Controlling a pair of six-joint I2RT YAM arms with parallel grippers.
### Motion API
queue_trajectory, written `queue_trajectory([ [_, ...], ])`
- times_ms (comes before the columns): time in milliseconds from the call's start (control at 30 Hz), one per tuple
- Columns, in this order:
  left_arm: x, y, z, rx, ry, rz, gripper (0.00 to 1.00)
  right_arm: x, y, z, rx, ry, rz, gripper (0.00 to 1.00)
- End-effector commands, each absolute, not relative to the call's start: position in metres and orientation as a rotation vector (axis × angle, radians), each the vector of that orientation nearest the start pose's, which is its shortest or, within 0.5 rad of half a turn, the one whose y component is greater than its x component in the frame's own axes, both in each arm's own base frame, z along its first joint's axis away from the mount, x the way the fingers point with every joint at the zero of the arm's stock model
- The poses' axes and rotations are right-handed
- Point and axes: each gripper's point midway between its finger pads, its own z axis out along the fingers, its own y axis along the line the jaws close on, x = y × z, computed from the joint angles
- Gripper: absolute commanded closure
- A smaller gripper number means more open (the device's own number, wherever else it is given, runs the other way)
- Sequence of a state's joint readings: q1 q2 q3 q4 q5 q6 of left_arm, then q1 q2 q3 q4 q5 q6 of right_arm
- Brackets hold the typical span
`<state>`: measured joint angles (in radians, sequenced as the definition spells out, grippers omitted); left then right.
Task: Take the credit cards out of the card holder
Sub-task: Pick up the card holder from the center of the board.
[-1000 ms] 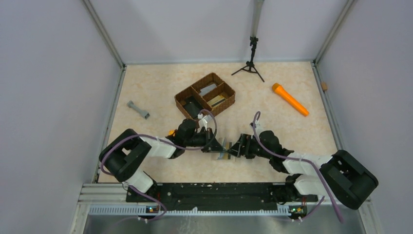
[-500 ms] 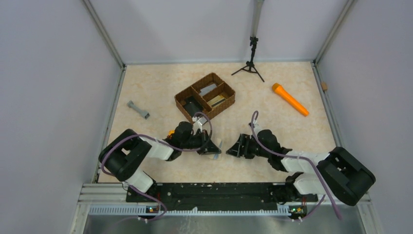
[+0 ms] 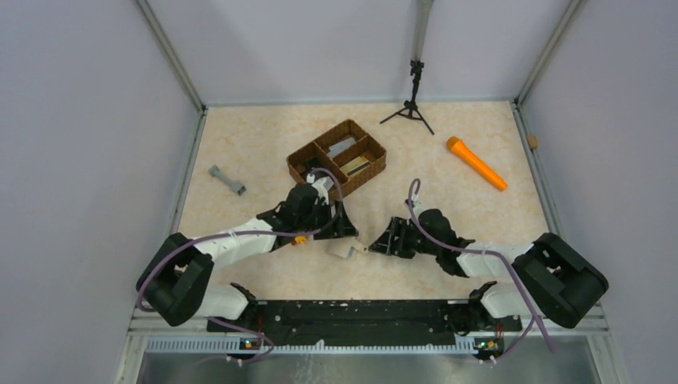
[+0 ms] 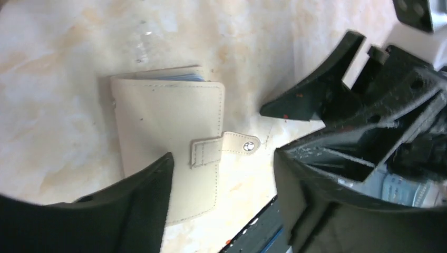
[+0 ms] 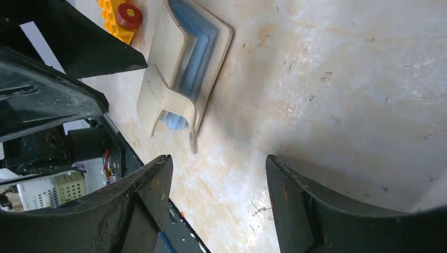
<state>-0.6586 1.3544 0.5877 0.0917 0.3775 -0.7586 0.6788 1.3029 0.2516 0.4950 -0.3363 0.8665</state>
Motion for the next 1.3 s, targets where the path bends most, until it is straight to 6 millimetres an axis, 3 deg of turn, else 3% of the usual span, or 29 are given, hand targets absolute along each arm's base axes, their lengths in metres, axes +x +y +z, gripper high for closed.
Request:
queue_trajectory([
  [0,0.202,-0.253,0.06,0.218,2.605,-0.78,0.09,0.189,0.27,0.054,-0.026,2.332,1.231,0.33],
  [67,0.198,-0.257,0.062,0.27,2.617,-0.703,0.01,0.189,0.27,0.053,-0.026,2.334,1.229,0.33],
  [233,0.2,-0.252,0.068,0.35,2.599,-0.388,0.01,0.189,0.268,0.051,-0.016,2.339,1.221,0.34],
  [333,0.201,-0.25,0.058,0.377,2.634,-0.272,0.01,0.188,0.267,0.051,-0.011,2.338,1.215,0.34],
  [600,0.197,-0.248,0.023,0.404,2.73,-0.184,0.01,0.189,0.264,0.055,-0.014,2.33,1.199,0.34],
  [733,0.193,-0.249,0.014,0.395,2.766,-0.236,0.02,0.188,0.263,0.056,-0.017,2.327,1.196,0.35],
  [1000,0.188,-0.251,0.012,0.326,2.793,-0.545,0.18,0.185,0.262,0.054,-0.016,2.329,1.208,0.36],
  [1133,0.186,-0.249,0.004,0.319,2.822,-0.59,0.3,0.185,0.263,0.054,-0.018,2.327,1.213,0.36],
  [1267,0.184,-0.247,-0.004,0.292,2.851,-0.6,0.3,0.185,0.263,0.055,-0.016,2.326,1.215,0.37],
])
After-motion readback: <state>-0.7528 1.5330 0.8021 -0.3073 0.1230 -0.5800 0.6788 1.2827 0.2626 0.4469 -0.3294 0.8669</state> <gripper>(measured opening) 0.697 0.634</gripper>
